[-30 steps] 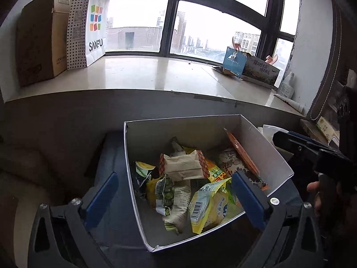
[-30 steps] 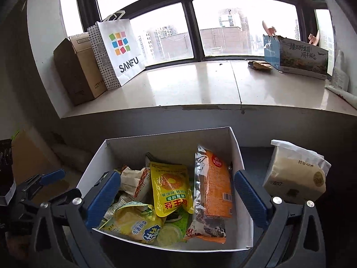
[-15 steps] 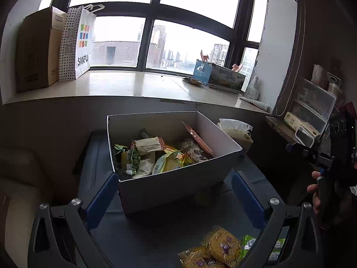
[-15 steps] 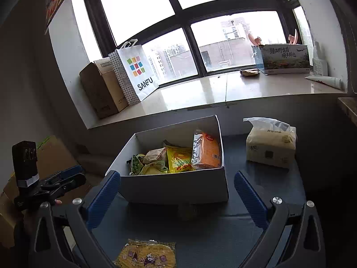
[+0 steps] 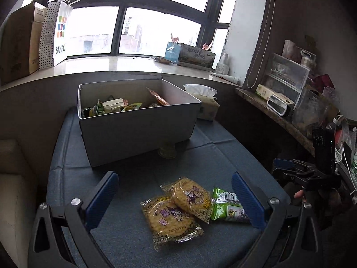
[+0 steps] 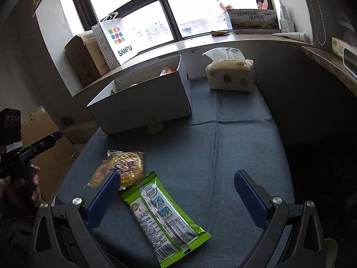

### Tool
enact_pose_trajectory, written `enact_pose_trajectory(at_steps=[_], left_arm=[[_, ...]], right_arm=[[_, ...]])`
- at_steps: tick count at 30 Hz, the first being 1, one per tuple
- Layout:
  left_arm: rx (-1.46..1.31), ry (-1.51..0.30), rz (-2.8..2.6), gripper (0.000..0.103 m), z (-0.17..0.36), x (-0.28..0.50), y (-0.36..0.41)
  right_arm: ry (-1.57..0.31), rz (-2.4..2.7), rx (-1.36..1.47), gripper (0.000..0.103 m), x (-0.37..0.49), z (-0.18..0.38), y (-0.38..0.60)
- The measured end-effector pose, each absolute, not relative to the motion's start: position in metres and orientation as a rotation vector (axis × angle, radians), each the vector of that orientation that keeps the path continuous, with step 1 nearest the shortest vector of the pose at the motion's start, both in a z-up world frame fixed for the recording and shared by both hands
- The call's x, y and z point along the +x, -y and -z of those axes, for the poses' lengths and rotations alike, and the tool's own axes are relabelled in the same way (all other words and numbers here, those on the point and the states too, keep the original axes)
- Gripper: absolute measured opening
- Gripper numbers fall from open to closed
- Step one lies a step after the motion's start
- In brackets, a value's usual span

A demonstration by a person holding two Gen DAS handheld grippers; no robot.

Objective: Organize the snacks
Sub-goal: 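Withdraw both tools back over the remaining snacks, then grasp yellow cookie pack with left tool while right tool grasps green snack bar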

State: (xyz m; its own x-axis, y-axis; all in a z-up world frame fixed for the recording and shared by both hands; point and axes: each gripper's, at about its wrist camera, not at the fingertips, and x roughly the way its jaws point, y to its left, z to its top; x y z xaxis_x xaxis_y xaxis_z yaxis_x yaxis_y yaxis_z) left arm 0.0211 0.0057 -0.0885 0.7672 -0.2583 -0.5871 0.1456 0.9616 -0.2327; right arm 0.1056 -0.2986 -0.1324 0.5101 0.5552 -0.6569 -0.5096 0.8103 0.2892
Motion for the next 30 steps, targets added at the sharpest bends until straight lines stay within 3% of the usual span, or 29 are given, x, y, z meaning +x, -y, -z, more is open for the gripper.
enact_pose_trajectory(at_steps=[14,22,30], left_arm=[[0.252,-0.992,0.482,0.103,0.153,0.091,0.074],[0.3,-1.128,0.478,0.103,0.193,0.124,0.081],[0.105,-1.071,0.485,0.076,0.182,0.12,0.055]], right_arm=[[-0.844,-0.655,-0.104,0.103,0.081,0.143,0.284],[-0.859,-0.651,-0.117,0.103,0.076,0.15,0.286],[-0.875,-0.674,-0.166,0.103,0.076,0.156,0.276]])
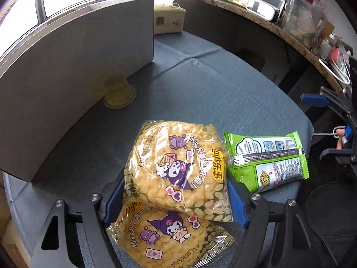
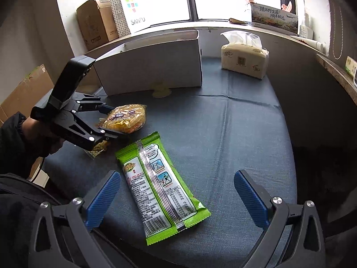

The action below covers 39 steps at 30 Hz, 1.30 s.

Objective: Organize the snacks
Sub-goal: 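Grasp yellow cookie pack with left tool while right tool grasps green snack bar, then drop yellow cookie pack with left tool while right tool drops green snack bar into box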

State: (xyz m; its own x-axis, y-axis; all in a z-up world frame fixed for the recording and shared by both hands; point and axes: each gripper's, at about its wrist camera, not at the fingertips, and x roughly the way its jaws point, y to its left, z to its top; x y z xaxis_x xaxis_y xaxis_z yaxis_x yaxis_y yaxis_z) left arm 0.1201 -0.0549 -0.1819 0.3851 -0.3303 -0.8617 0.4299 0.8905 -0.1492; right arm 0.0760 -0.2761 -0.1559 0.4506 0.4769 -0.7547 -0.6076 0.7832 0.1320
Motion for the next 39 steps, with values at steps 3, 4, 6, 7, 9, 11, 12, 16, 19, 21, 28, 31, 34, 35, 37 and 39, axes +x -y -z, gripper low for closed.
enact_pose_trajectory(at_steps=[3,4,6,7,9,11,12,16,19,21,28,31,34,35,37,39], left_arm=[[0.041,-1.001,0.447,0.076,0.165,0.107,0.039],[0.027,-0.97,0.433,0.076,0.158,0.1,0.034],[-0.013,-0.921,0.415,0.076,0.142,0.086,0.022],[-0.028,-0.893,0.401,0.076,0.135,0.078,0.016],[-0.061,-0.845,0.383,0.076,0.121,0.061,0.004],[-0.082,-0.803,0.364,0.076,0.109,0.046,-0.007],[-0.085,-0.786,0.356,0.076,0.105,0.038,-0.01],[-0.106,-0.758,0.332,0.076,0.099,0.015,-0.022],[-0.115,-0.762,0.332,0.076,0.103,0.01,-0.022],[-0.122,-0.76,0.33,0.076,0.106,0.011,-0.02],[-0.133,-0.748,0.333,0.076,0.107,0.015,-0.014],[-0.153,-0.727,0.314,0.076,0.101,0.016,-0.018],[-0.18,-0.686,0.242,0.076,0.089,0.02,-0.024],[-0.194,-0.667,0.225,0.076,0.084,0.022,-0.026],[-0.226,-0.622,0.201,0.076,0.074,0.025,-0.032],[-0.236,-0.582,0.174,0.076,0.063,0.032,-0.036]], right_arm=[[-0.876,-0.723,-0.231,0.103,0.076,0.16,0.265],[-0.885,-0.744,-0.259,0.103,0.077,0.163,0.26],[-0.904,-0.775,-0.331,0.103,0.078,0.171,0.248],[-0.909,-0.791,-0.372,0.103,0.078,0.175,0.241],[-0.911,-0.824,-0.433,0.103,0.079,0.182,0.229],[-0.933,-0.836,-0.468,0.103,0.082,0.19,0.22],[-0.942,-0.838,-0.48,0.103,0.084,0.193,0.216],[-0.979,-0.877,-0.493,0.103,0.086,0.2,0.207],[-1.02,-0.852,-0.518,0.102,0.088,0.21,0.203],[-0.997,-0.839,-0.5,0.086,0.088,0.208,0.205],[-0.998,-0.791,-0.381,0.06,0.107,0.189,0.219],[-0.936,-0.788,-0.329,0.06,0.111,0.167,0.221],[-0.872,-0.801,-0.227,0.061,0.12,0.139,0.221],[-0.844,-0.81,-0.181,0.061,0.123,0.129,0.222],[-0.789,-0.826,-0.105,0.061,0.13,0.11,0.221],[-0.746,-0.82,-0.055,0.061,0.14,0.094,0.217]])
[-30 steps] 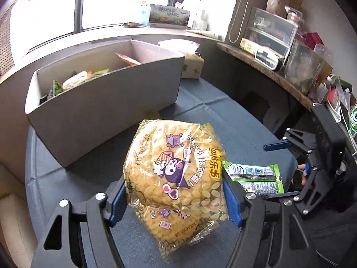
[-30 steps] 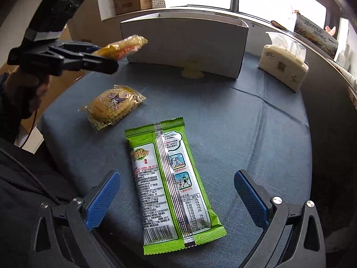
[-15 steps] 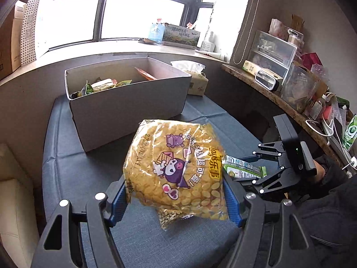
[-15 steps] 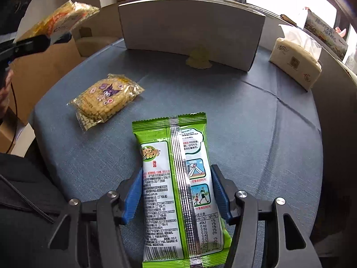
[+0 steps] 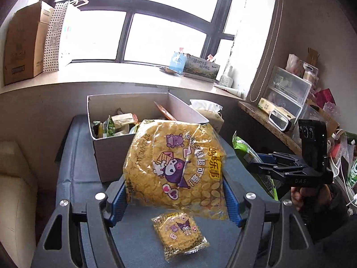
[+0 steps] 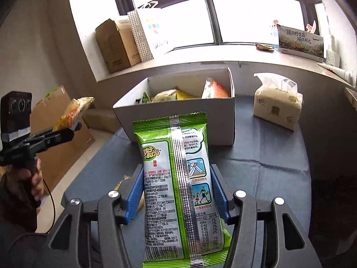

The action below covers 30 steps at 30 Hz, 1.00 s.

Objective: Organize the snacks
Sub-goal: 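Drop yellow cookie pack with left tool while right tool drops green snack bar into box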

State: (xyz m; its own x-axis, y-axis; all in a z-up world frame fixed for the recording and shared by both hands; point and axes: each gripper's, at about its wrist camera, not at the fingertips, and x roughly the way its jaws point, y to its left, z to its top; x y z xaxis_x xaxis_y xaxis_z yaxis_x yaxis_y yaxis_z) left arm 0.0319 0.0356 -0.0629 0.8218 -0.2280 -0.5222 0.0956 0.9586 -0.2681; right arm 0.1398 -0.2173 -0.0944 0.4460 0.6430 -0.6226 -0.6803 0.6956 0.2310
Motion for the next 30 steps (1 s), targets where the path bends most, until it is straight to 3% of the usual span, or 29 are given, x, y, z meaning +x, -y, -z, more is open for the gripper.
enact_pose_trajectory(at_steps=[11,20,22,23,24,26,30], left_arm=[[-0.184,-0.552,-0.022,0.076,0.035,0.141,-0.067],[-0.239,-0.635,-0.129,0.077,0.057,0.233,-0.101],[-0.255,-0.65,-0.136,0.079,0.06,0.243,-0.105],[-0.256,-0.657,-0.148,0.091,0.061,0.246,-0.106],[-0.254,-0.669,-0.159,0.103,0.063,0.25,-0.107],[-0.253,-0.68,-0.17,0.103,0.066,0.251,-0.108],[-0.221,-0.686,-0.161,0.103,0.068,0.244,-0.105]], right_arm=[[-0.593,-0.77,-0.024,0.061,0.207,0.028,0.153],[-0.68,-0.697,0.022,0.063,0.301,0.043,0.103],[-0.707,-0.69,0.029,0.067,0.316,0.048,0.097],[-0.717,-0.686,0.027,0.072,0.322,0.051,0.096],[-0.714,-0.666,0.027,0.084,0.325,0.053,0.095],[-0.718,-0.633,0.036,0.103,0.333,0.057,0.095],[-0.753,-0.654,0.081,0.103,0.338,0.063,0.101]])
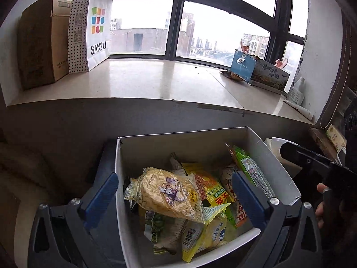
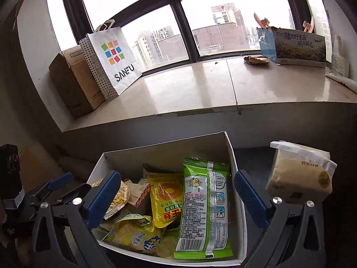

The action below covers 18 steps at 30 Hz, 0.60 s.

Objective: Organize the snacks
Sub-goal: 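Drop yellow cookie pack with left tool while right tool drops green snack bar into box, then withdraw both tools back toward the last snacks on the seat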

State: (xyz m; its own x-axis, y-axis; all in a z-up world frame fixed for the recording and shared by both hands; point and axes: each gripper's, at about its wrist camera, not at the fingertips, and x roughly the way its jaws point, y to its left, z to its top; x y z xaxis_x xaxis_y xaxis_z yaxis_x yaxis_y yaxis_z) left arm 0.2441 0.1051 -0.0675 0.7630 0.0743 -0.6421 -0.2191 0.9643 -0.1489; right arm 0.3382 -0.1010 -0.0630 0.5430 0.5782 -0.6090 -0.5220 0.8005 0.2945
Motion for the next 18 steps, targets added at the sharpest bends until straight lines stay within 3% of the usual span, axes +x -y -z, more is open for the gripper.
enact_pose_trajectory(at_steps=[18], left_arm=[[-0.163,-0.621,0.057,0.103,0.051,0.116,-0.063]], right_arm=[[-0.527,-0.671,-0.2,0.103,0.223,0.028,0.117]])
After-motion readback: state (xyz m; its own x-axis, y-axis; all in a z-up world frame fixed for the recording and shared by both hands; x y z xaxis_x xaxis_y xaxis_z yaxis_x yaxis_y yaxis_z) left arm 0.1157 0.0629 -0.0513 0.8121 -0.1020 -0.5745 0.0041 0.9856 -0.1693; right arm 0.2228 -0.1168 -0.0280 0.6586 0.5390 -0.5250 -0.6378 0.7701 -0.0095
